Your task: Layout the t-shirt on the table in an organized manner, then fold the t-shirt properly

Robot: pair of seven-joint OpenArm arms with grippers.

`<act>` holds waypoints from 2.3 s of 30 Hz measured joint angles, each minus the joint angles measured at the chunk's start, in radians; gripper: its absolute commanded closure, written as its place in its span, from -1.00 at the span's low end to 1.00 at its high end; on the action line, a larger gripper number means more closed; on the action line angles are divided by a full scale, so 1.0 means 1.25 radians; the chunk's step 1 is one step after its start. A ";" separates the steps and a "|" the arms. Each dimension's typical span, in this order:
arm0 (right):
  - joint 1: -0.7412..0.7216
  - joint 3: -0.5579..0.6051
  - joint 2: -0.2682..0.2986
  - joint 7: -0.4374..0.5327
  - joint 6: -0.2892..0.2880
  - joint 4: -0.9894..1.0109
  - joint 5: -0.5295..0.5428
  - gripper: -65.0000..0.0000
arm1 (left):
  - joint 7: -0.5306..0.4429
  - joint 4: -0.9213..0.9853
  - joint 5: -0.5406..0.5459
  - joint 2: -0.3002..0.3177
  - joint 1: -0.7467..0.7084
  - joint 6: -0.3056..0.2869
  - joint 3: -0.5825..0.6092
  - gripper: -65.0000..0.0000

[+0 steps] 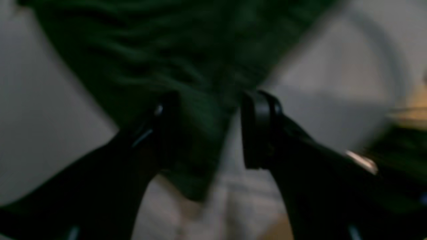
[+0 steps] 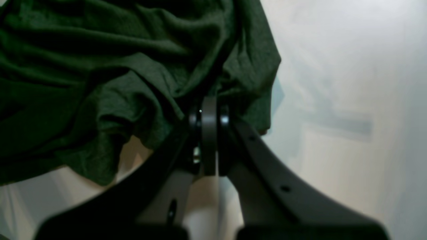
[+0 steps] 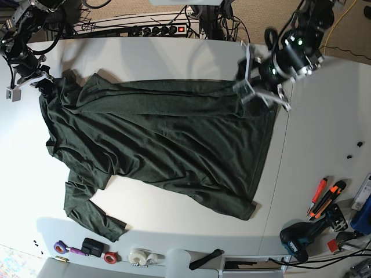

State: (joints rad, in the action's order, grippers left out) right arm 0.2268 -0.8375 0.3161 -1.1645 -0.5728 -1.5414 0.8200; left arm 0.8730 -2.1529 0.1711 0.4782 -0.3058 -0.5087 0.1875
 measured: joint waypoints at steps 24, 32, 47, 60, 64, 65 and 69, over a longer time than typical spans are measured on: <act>-0.006 0.000 0.038 0.008 0.000 0.000 -0.002 1.00 | -0.353 0.080 -0.349 0.117 -0.049 0.018 0.058 0.09; -0.006 0.000 0.038 0.008 -0.012 0.000 -0.003 1.00 | -0.325 0.141 -0.443 0.159 -0.027 0.154 0.160 0.09; -0.006 0.000 0.037 0.008 -0.016 0.000 -0.002 1.00 | -0.302 0.125 -0.330 0.170 -0.014 0.107 0.197 0.09; -0.006 0.000 0.037 0.008 -0.016 0.000 -0.002 1.00 | -0.229 0.116 -0.152 0.169 0.056 0.090 0.203 0.09; -0.006 0.000 0.027 0.008 -0.016 0.000 -0.003 1.00 | -0.199 0.093 -0.092 0.169 0.059 0.090 0.203 0.09; -0.006 0.000 0.026 0.007 -0.016 0.000 -0.002 1.00 | -0.195 0.086 -0.084 0.169 0.059 0.090 0.203 0.09; -0.006 0.000 0.027 0.007 -0.016 0.000 -0.002 1.00 | -0.181 0.066 -0.064 0.169 0.059 0.090 0.203 0.09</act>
State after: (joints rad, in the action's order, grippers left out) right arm 0.2188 -0.8379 0.3492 -1.1553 -0.5934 -1.5417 0.8169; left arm 0.6472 -2.0708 0.0906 0.6895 -0.2317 -0.3958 0.4412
